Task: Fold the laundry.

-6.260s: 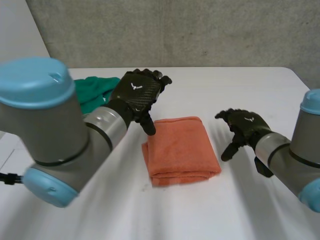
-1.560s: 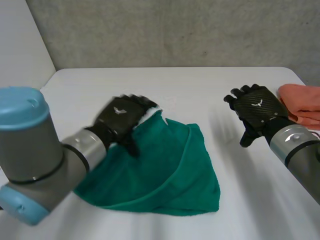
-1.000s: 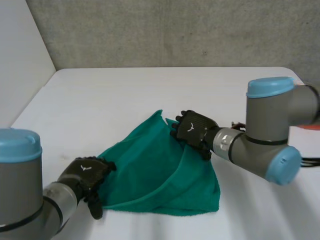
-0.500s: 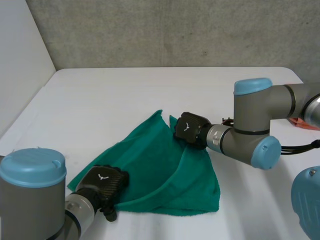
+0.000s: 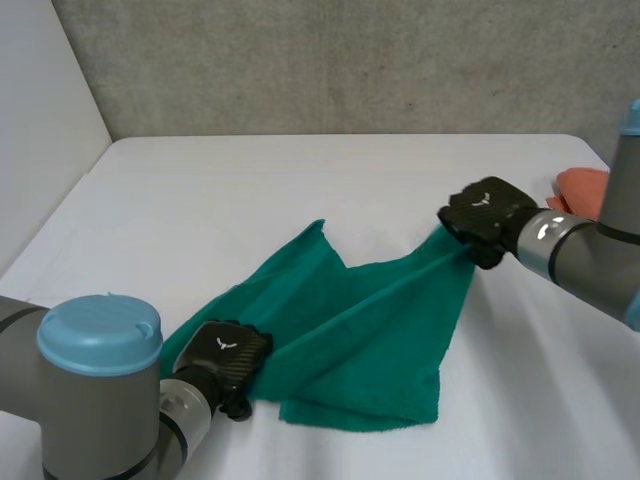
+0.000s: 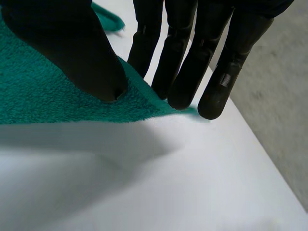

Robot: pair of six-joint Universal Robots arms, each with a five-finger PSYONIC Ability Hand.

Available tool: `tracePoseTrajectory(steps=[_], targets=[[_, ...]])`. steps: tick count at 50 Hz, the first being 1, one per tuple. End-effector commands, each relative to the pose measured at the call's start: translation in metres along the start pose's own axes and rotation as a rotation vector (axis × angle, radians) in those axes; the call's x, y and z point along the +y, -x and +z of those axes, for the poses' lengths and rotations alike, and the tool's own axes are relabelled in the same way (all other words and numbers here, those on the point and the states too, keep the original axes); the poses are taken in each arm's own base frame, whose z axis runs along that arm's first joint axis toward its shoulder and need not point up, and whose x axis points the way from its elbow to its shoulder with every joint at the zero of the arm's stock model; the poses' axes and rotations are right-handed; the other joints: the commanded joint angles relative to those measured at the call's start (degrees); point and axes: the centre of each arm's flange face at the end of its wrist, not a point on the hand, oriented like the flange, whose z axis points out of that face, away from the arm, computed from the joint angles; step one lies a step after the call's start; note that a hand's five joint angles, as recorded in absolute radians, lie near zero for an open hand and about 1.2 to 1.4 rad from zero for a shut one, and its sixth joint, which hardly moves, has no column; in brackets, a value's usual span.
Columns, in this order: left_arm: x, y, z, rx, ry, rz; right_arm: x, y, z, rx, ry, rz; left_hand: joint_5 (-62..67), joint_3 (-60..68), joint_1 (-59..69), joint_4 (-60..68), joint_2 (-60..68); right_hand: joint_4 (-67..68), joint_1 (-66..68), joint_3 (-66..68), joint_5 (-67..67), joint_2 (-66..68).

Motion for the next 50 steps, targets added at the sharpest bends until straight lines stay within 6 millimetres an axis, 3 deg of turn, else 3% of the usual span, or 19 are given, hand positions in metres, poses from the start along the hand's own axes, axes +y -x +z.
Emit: tracePoseTrajectory(steps=[1, 4, 9, 13, 18, 22, 26, 29, 32, 38, 50], targets=[[-0.008, 0.005, 0.002, -0.051, -0.017, 0.013, 0.007, 0.002, -0.025, 0.045, 0.073, 0.015, 32.5, 32.25, 30.66, 32.23, 32.14, 12.02, 23.76, 12.37, 13.78, 13.42], [-0.021, 0.01, -0.001, -0.083, -0.062, 0.034, 0.001, 0.0, -0.034, 0.055, 0.067, 0.002, 32.5, 32.25, 30.66, 32.23, 32.14, 12.02, 23.76, 12.37, 13.78, 13.42], [-0.072, 0.029, -0.028, -0.179, -0.253, 0.091, -0.024, -0.007, -0.068, 0.068, 0.052, -0.094, 32.5, 32.25, 30.66, 32.23, 32.14, 12.02, 23.76, 12.37, 13.78, 13.42], [-0.098, 0.037, -0.044, -0.23, -0.359, 0.156, -0.037, -0.008, -0.092, 0.06, 0.069, -0.173, 32.5, 32.25, 30.66, 32.23, 32.14, 12.02, 23.76, 12.37, 13.78, 13.42], [-0.107, 0.043, -0.041, -0.265, -0.371, 0.226, -0.033, -0.001, -0.1, -0.01, 0.145, -0.194, 32.5, 32.25, 30.66, 32.23, 32.14, 12.02, 23.76, 12.37, 13.78, 13.42], [-0.101, 0.045, -0.022, -0.266, -0.316, 0.265, -0.02, 0.01, -0.09, -0.104, 0.207, -0.157, 32.5, 32.25, 30.66, 32.23, 32.14, 12.02, 23.76, 12.37, 13.78, 13.42], [-0.093, 0.042, -0.001, -0.247, -0.269, 0.27, -0.005, 0.016, -0.065, -0.164, 0.249, -0.066, 32.5, 32.25, 30.66, 32.23, 32.14, 12.02, 23.76, 12.37, 13.78, 13.42], [-0.086, 0.04, 0.014, -0.235, -0.238, 0.271, 0.009, 0.019, -0.043, -0.19, 0.273, 0.107, 32.5, 32.25, 30.66, 32.23, 32.14, 12.02, 23.76, 12.37, 13.78, 13.42], [-0.081, 0.039, 0.024, -0.228, -0.216, 0.274, 0.018, 0.024, -0.027, -0.236, 0.267, 0.244, 32.5, 32.25, 30.66, 32.23, 32.14, -4.01, 7.73, -3.66, -2.26, -2.61], [-0.08, 0.039, 0.029, -0.227, -0.208, 0.27, 0.031, 0.017, -0.019, -0.26, 0.254, 0.382, 32.5, 32.25, 30.66, 32.23, 32.14, -26.05, -14.32, -25.71, -24.3, -24.65], [-0.078, 0.045, 0.03, -0.24, -0.195, 0.264, 0.033, 0.005, -0.017, -0.217, 0.218, 0.399, 32.5, 32.25, 30.66, 32.23, 32.14, -47.63, -35.9, -47.29, -45.88, -46.23]])
